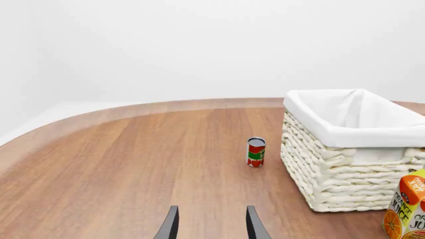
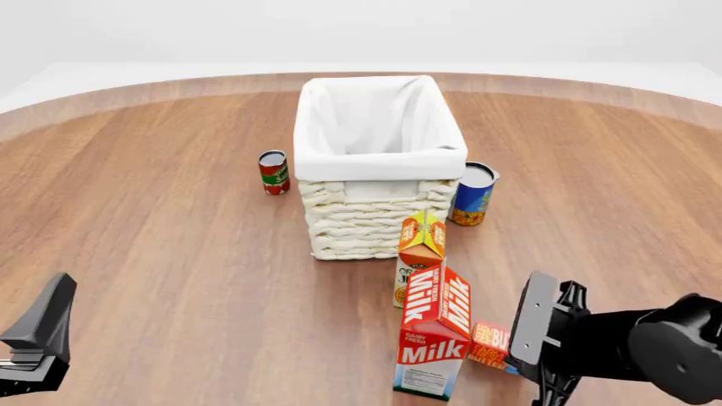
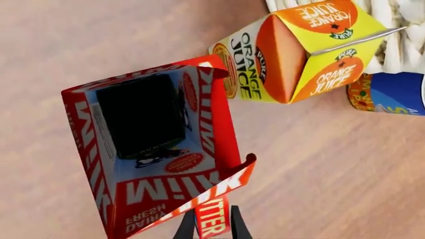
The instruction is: Pick up the butter and put it in the basket.
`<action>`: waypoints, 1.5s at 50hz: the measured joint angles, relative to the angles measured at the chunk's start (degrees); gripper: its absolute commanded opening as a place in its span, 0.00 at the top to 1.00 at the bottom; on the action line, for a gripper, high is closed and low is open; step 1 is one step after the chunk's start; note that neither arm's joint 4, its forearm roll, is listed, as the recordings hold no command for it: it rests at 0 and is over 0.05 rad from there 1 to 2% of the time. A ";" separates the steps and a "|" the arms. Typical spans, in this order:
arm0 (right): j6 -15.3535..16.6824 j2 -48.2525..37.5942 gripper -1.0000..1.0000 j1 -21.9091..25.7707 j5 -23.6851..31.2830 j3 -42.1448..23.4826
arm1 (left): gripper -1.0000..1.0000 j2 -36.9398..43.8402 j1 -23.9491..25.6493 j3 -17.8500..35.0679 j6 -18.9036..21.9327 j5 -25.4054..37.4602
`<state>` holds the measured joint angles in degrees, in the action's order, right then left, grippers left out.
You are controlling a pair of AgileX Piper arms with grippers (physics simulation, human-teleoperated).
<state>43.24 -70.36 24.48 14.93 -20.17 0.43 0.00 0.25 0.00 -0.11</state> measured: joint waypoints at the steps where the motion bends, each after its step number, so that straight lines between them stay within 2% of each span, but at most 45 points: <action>1: 0.02 0.11 1.00 0.02 0.07 0.01 | 0.00 0.00 0.00 0.00 0.00 0.00; 20: 0.17 3.66 1.00 -1.28 1.03 -1.20 | 0.00 0.00 0.00 0.00 0.00 0.00; 44: -4.48 10.61 1.00 -1.94 2.04 -2.47 | 0.00 0.00 0.00 0.00 0.00 0.00; 66: -7.06 15.65 1.00 -4.43 2.69 -3.32 | 0.00 0.00 0.00 0.00 0.00 0.00; 75: -9.35 17.63 1.00 -4.63 2.52 -3.08 | 0.00 0.00 0.00 0.00 0.00 0.00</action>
<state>33.89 -52.73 19.84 17.45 -23.25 0.43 0.00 0.25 0.00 -0.11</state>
